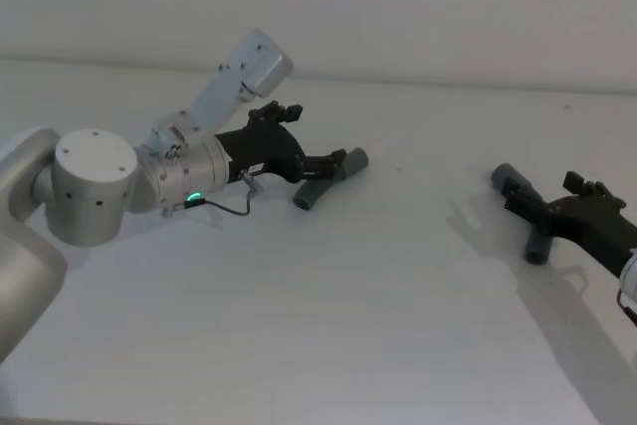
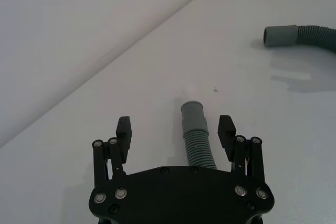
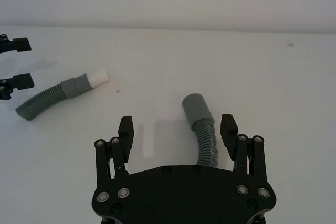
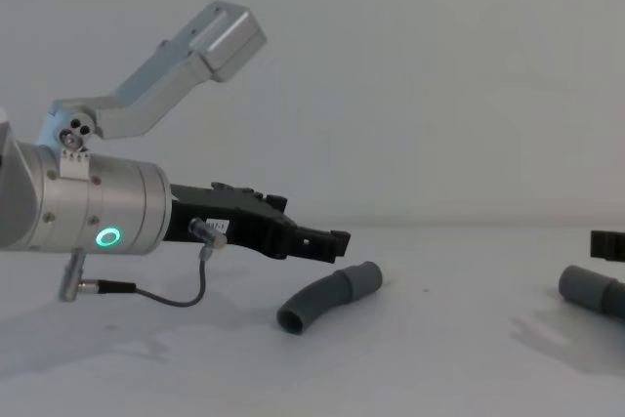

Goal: Use both hands to pick up one end of the pipe from the table, align the ends, and insert them.

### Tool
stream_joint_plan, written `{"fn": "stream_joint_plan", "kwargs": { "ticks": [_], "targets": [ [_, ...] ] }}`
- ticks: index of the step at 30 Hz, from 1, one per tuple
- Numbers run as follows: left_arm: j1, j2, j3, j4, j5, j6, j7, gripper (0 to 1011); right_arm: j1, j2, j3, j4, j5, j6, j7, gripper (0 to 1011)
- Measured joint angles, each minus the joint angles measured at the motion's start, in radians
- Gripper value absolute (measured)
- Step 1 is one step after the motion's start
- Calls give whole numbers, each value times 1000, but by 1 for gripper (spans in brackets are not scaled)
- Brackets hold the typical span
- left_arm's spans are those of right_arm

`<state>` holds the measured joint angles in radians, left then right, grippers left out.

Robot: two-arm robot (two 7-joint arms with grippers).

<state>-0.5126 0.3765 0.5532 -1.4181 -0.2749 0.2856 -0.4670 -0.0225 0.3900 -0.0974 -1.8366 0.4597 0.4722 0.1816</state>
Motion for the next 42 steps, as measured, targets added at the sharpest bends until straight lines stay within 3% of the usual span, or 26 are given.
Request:
{"fn": "stream_joint_plan", "kwargs": {
  "ticks": [20,42],
  "targets": [
    [-21,-21,8,33,1,41,-16,1000,0,0,17,-7,41,50,15,1000],
    [-88,-65,36,106,-8,154,-31,1000,0,0,20,-8,49,60,17,1000]
  ]
}}
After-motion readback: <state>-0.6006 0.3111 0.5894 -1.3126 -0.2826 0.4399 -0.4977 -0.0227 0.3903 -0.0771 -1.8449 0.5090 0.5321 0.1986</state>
